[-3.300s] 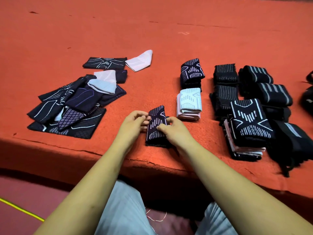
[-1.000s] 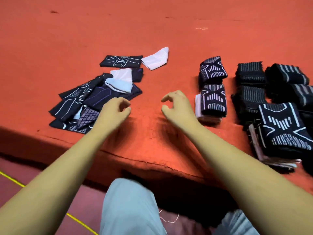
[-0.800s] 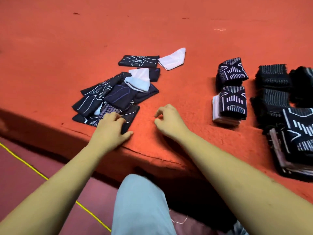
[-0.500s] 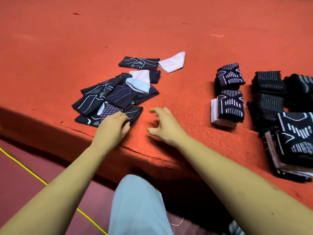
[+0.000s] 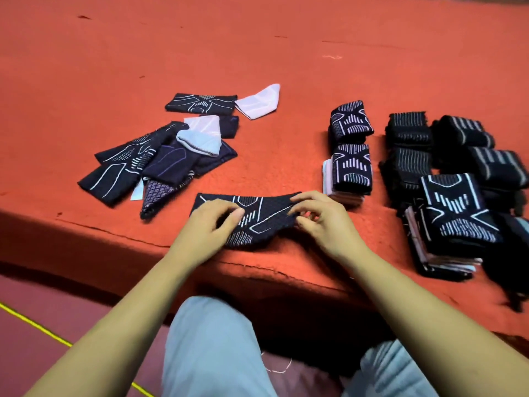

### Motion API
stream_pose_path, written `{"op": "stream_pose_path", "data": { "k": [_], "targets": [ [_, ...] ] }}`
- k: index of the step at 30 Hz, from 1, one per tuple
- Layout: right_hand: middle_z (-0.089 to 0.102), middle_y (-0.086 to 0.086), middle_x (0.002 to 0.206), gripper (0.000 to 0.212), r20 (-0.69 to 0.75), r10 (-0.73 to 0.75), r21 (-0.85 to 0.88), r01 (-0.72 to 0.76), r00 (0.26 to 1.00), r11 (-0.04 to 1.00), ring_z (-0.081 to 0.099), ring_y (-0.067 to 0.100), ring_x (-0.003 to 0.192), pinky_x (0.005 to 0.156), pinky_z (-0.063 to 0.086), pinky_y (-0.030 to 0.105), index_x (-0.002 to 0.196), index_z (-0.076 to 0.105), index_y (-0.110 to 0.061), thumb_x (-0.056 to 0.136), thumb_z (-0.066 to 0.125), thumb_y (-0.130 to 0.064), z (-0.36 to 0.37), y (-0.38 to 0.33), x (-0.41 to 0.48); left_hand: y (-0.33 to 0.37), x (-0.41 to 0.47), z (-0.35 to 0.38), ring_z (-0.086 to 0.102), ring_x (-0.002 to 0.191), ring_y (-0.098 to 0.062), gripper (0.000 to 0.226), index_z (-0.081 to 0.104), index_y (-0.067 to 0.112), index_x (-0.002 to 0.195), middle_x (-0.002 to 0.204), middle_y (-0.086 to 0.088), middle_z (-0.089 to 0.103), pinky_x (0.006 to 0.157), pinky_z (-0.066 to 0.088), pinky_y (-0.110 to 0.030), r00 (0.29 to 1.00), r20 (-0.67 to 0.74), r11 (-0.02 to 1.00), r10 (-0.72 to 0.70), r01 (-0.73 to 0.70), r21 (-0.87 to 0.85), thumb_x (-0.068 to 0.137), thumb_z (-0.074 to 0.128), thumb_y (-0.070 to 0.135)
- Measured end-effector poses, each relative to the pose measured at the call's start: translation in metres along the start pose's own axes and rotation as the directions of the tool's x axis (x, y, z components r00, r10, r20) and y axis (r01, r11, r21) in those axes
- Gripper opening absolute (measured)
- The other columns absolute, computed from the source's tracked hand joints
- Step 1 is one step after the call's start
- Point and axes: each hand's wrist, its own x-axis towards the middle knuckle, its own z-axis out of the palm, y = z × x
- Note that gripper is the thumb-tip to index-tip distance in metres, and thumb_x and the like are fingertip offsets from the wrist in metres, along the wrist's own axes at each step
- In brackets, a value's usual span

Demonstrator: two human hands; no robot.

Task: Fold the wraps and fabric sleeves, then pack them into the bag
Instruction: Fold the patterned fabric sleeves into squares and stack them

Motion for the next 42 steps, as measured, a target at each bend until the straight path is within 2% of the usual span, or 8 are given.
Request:
{"op": "stream_pose_path", "data": {
  "k": [4,9,13,19,22,27,33,42],
  "targets": [
    [0.068,-0.002,0.113,0.026,-0.066,0.028,-0.069,-0.033,0.997,0.997,0.060,0.005,0.107,0.100,0.042,0.017,0.091,0.075,-0.013,0.077,0.067,0.008,-0.019,0.020,-0.030,-0.014,0.005,0.017,0.053,0.102,-0.031,0.026,0.063,0.010,0.107,0.104,-0.010,0.059,0.093,0.038,-0.038,0.974,-0.153,0.964,-0.166,0.193,0.182,0.086,0.072,0.023],
    [0.068,0.000,0.116,0.028,-0.129,0.084,-0.092,-0.096,0.988,0.991,0.061,0.011,0.108,0.098,0.033,0.004,0.091,0.074,-0.010,0.076,0.065,0.011,-0.020,0.034,-0.042,-0.009,0.011,0.036,0.047,0.112,-0.041,0.060,0.055,0.004,0.115,0.115,-0.022,0.056,0.100,0.034,-0.047,0.870,-0.220,0.813,-0.442,0.492,0.312,0.082,0.071,0.051],
    [0.065,0.006,0.125,0.025,-0.089,0.089,-0.146,-0.101,0.992,0.984,0.058,0.014,0.115,0.104,0.027,0.003,0.098,0.073,-0.008,0.081,0.064,0.008,-0.010,0.036,-0.055,-0.006,0.015,0.030,0.053,0.104,-0.039,0.046,0.059,0.006,0.085,0.098,-0.022,0.064,0.093,0.034,-0.045,0.851,-0.199,0.787,-0.486,0.525,0.325,0.084,0.068,0.051],
    [0.063,0.006,0.128,0.028,-0.069,0.089,-0.156,-0.099,0.994,0.983,0.057,0.018,0.120,0.108,0.025,0.006,0.102,0.072,-0.008,0.082,0.059,0.007,-0.011,0.035,-0.057,0.027,0.010,0.021,0.058,0.069,0.000,0.011,0.061,0.015,0.088,0.077,0.005,0.063,0.064,0.042,-0.018,0.913,-0.098,0.901,-0.396,0.365,-0.233,0.086,0.071,0.012],
    [0.063,0.004,0.129,0.028,-0.066,0.099,-0.151,-0.108,0.993,0.983,0.056,0.016,0.121,0.108,0.026,0.007,0.102,0.072,-0.009,0.083,0.059,0.006,-0.012,0.033,-0.057,0.040,0.001,0.027,0.059,0.082,0.014,0.019,0.067,0.019,0.102,0.098,0.005,0.069,0.077,0.044,-0.006,0.963,-0.110,0.904,-0.244,0.185,-0.385,0.088,0.071,0.007],
    [0.063,0.004,0.129,0.027,-0.058,0.108,-0.164,-0.116,0.993,0.980,0.057,0.018,0.121,0.107,0.023,0.004,0.102,0.072,-0.009,0.083,0.060,0.006,-0.012,0.032,-0.057,0.028,-0.014,0.048,0.040,0.138,0.002,0.049,0.061,0.020,0.135,0.147,0.006,0.049,0.116,0.025,-0.015,1.000,0.014,0.979,-0.028,0.030,-0.201,0.087,0.060,0.029],
    [0.063,0.004,0.128,0.027,-0.051,0.105,-0.169,-0.112,0.993,0.979,0.057,0.019,0.120,0.107,0.023,0.005,0.102,0.072,-0.009,0.083,0.061,0.005,-0.012,0.032,-0.057,0.030,-0.013,0.060,0.023,0.148,-0.004,0.048,0.055,0.022,0.140,0.154,0.007,0.040,0.122,0.015,-0.022,0.967,0.177,0.979,0.185,-0.166,-0.118,0.093,0.048,0.025],
    [0.063,0.006,0.129,0.026,-0.055,0.102,-0.164,-0.110,0.993,0.980,0.057,0.020,0.122,0.110,0.030,0.018,0.104,0.071,-0.008,0.084,0.060,0.004,-0.012,0.031,-0.058,0.019,-0.013,0.068,0.031,0.146,-0.009,0.054,0.056,0.027,0.139,0.153,0.009,0.042,0.120,0.027,-0.041,0.975,0.160,0.977,0.154,-0.175,0.126,0.088,0.041,0.035]
  ]
}}
